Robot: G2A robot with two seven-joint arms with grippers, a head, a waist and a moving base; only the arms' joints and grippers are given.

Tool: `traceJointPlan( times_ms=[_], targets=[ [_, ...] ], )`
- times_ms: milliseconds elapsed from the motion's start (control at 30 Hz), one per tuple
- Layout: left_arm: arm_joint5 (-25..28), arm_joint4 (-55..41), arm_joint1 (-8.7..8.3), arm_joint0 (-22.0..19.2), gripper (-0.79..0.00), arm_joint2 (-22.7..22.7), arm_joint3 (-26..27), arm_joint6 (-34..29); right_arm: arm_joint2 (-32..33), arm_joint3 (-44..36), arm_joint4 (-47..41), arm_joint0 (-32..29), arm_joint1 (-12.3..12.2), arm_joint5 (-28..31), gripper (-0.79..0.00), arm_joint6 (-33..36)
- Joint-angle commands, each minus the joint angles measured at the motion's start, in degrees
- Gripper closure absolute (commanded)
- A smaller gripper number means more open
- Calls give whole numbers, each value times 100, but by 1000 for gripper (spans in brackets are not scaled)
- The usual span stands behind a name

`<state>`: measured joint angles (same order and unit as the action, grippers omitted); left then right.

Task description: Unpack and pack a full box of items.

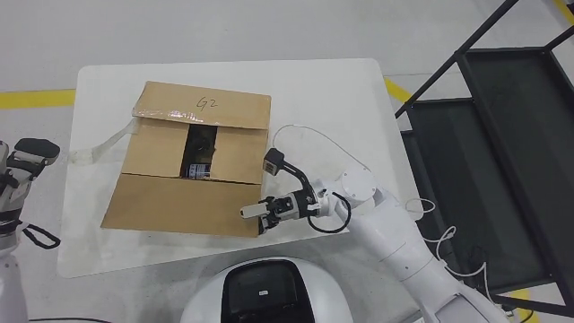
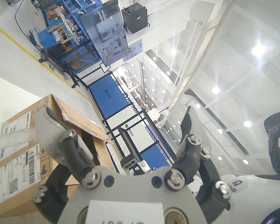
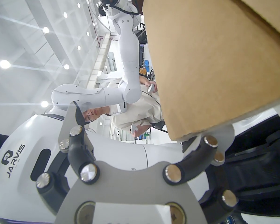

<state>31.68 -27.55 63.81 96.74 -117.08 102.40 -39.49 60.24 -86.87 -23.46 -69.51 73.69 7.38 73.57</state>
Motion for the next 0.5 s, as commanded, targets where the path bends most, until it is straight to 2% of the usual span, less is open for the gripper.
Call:
traceJointPlan(
  times_ms=[0,200,267,467],
  targets=[
    [0,0,0,0,-785,0,0,0,57,-106,-100,-47,-16,92,-785,-21],
    [0,0,0,0,-785,0,0,0,158,-368,-215,-96,-41,420,-779,-314],
    [0,0,0,0,-785,0,0,0,148,-389,-104,-62,-36,485,-763,-581],
    [0,0,0,0,-785,0,0,0,-7,-415,141,119,4,521,-782,-1241]
  ],
)
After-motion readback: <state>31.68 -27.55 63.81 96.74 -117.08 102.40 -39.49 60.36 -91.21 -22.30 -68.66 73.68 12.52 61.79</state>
